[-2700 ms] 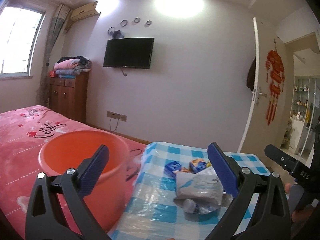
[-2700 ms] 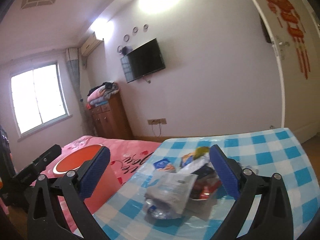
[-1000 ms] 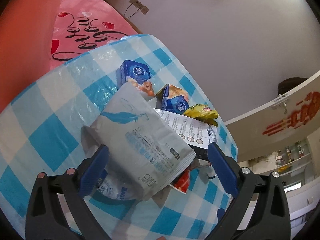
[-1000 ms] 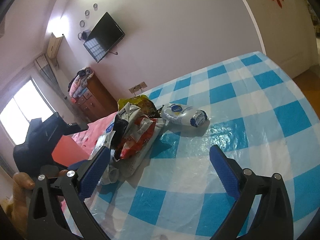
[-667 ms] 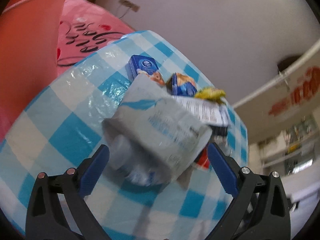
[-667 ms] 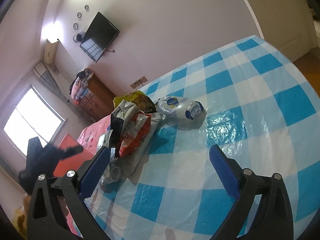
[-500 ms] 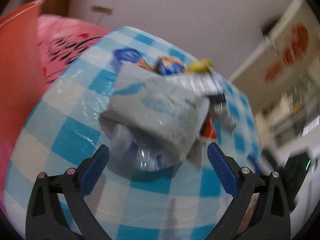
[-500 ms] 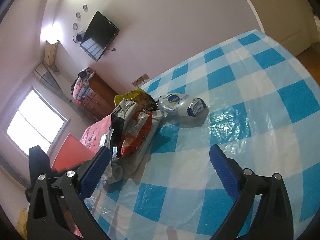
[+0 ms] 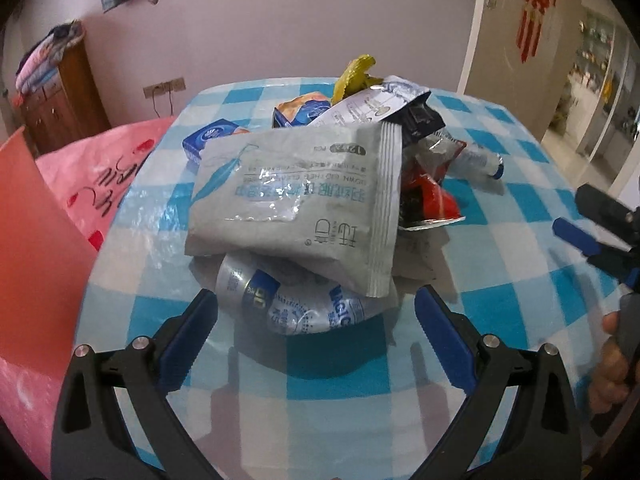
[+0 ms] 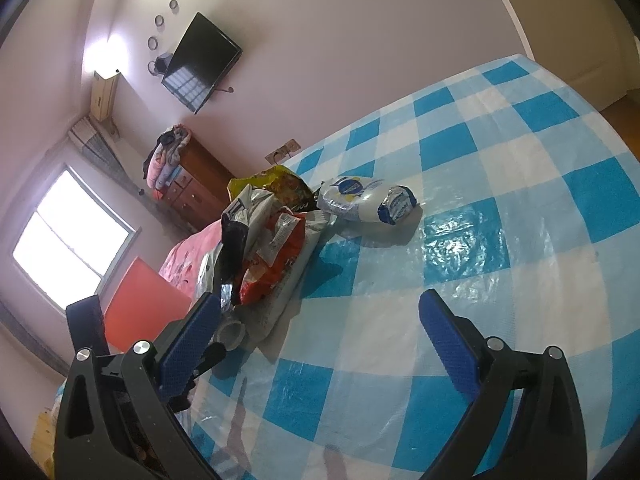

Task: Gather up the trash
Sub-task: 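Grasp the clear plastic bag with the left tool while the right tool grasps a grey carton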

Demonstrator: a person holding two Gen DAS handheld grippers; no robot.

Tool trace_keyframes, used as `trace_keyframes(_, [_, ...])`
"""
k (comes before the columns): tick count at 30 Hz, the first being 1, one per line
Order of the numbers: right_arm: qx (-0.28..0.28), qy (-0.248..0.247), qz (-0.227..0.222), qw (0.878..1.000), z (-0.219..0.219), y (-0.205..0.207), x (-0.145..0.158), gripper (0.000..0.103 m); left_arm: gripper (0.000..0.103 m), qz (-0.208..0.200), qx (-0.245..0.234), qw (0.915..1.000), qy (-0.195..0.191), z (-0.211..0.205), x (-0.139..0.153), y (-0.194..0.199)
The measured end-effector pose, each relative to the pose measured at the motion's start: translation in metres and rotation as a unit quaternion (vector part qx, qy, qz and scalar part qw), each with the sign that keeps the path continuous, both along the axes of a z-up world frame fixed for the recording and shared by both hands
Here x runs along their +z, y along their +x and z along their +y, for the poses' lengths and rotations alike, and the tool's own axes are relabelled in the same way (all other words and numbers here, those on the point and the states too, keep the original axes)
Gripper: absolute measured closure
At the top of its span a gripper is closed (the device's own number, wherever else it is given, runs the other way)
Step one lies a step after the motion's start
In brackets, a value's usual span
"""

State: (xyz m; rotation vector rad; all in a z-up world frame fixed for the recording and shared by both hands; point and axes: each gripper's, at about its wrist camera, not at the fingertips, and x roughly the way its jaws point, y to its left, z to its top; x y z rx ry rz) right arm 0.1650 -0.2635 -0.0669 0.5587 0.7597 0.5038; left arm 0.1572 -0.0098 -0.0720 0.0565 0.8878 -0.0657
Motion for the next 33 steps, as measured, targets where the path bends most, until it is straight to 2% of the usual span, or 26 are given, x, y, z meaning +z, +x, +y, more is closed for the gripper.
trace_keyframes(3, [0.002, -0.007, -0.001, 1.0, 0.002, 0.0, -0.001, 0.005, 0.004, 0.0, 0.006, 0.9997, 0.025, -0.002, -0.005, 0.004])
trace_keyframes(10, [0.023, -0.017, -0.002, 1.0, 0.013, -0.001, -0.003, 0.005, 0.005, 0.005, 0.004, 1.0, 0.006, 0.006, -0.011, 0.008])
trace_keyframes(12, [0.034, -0.017, -0.005, 0.999, 0.019, -0.003, -0.002, 0.005, 0.008, 0.015, 0.012, 0.9998, -0.005, 0.011, -0.015, 0.009])
trace_keyframes(14, [0.043, -0.019, -0.006, 0.999, 0.025, -0.004, -0.001, 0.005, 0.019, 0.028, 0.025, 0.9992, -0.013, 0.016, -0.019, 0.007])
trace_keyframes(16, [0.053, -0.02, -0.005, 0.998, 0.032, -0.005, -0.002, 0.005, 0.024, 0.023, 0.027, 0.9993, -0.008, 0.018, -0.018, 0.002])
trace_keyframes(20, [0.061, -0.011, 0.003, 0.998, 0.039, -0.004, -0.003, 0.005, 0.025, 0.024, 0.035, 0.9989, -0.021, 0.022, -0.017, -0.005])
trace_keyframes(26, [0.046, 0.009, 0.019, 0.999, 0.039, 0.0, -0.005, 0.005, 0.025, 0.024, 0.034, 0.9985, -0.035, 0.027, -0.016, -0.013])
trace_keyframes(33, [0.028, 0.015, 0.027, 0.999, 0.042, 0.008, 0.002, 0.007, 0.025, 0.022, 0.032, 0.9969, -0.068, 0.039, -0.012, -0.022])
